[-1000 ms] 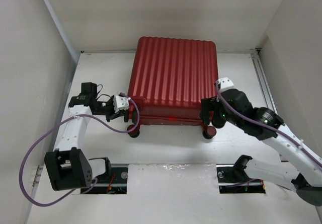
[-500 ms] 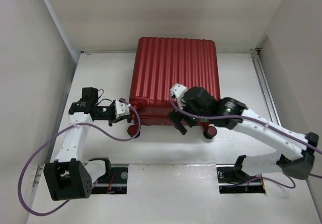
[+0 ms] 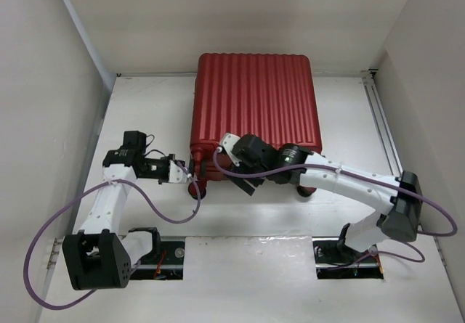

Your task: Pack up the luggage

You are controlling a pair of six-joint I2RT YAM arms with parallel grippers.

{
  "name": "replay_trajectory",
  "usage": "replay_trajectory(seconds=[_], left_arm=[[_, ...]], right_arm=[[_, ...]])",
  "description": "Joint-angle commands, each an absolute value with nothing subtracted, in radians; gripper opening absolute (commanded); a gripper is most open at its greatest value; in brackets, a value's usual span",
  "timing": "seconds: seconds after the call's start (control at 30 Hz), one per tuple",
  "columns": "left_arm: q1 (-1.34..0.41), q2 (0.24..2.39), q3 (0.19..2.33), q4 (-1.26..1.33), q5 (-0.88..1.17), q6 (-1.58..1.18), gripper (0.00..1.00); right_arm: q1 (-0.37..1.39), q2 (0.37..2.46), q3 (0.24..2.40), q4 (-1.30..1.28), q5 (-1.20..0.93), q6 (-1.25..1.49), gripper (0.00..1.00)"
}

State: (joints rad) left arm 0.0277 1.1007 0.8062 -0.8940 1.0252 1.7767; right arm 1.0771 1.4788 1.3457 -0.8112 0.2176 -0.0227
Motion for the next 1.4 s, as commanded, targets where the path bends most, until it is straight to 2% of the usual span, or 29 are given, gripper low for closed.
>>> replay_trajectory(seconds=[0.0,0.1,0.13,0.23,0.4,0.57,0.8,0.93,1.03,1.1,1.13,1.17,1.3,1.37], left_arm=[[-0.076,1.131,0.748,-1.124,1.138,1.838,0.00],[-0.146,1.131,0.769,-1.124,1.210,1.793,0.00],[-0.156,1.131,0.779,-1.124,1.210,1.793,0.00],[-0.156,1.131,0.769,-1.124,1.201,1.793,0.00],[-0.166,1.150,0.739,-1.100,1.209,1.803,0.00],[-0.268,1.186,0.749,-1.011,1.256,1.720,0.00],[-0.365,1.243,0.759,-0.930,1.275,1.654,0.00],[-0.365,1.253,0.842,-1.129,1.285,1.791,0.00],[-0.365,1.241,0.867,-1.129,1.220,1.746,0.00],[-0.356,1.241,0.855,-1.108,1.195,1.711,0.00],[-0.356,1.232,0.854,-1.089,1.195,1.700,0.00],[-0.345,1.232,0.841,-1.075,1.195,1.678,0.00],[-0.331,1.232,0.841,-1.002,1.238,1.554,0.00],[-0.322,1.232,0.841,-0.982,1.238,1.510,0.00]], right_arm=[[1.040,1.555,1.422,-0.523,0.419,-0.092,0.76],[1.040,1.626,1.480,-0.465,0.440,-0.135,0.52],[1.040,1.643,1.521,-0.456,0.440,-0.146,0.33],[1.040,1.704,1.595,-0.422,0.410,-0.201,0.15],[1.040,1.773,1.649,-0.344,0.243,-0.241,0.06],[1.040,1.807,1.658,-0.258,0.143,-0.241,0.05],[1.029,1.884,1.778,-0.249,0.068,-0.223,0.00],[1.019,1.905,1.821,-0.259,0.035,-0.210,0.00],[1.000,1.887,1.821,-0.297,0.015,-0.175,0.00],[0.986,1.821,1.790,-0.345,0.040,-0.137,0.15],[0.973,1.786,1.770,-0.410,0.066,-0.108,0.27],[0.956,1.745,1.706,-0.443,0.121,-0.077,0.61],[0.884,1.504,1.536,-0.622,0.199,0.075,0.93],[0.859,1.381,1.494,-0.742,0.218,0.118,1.00]])
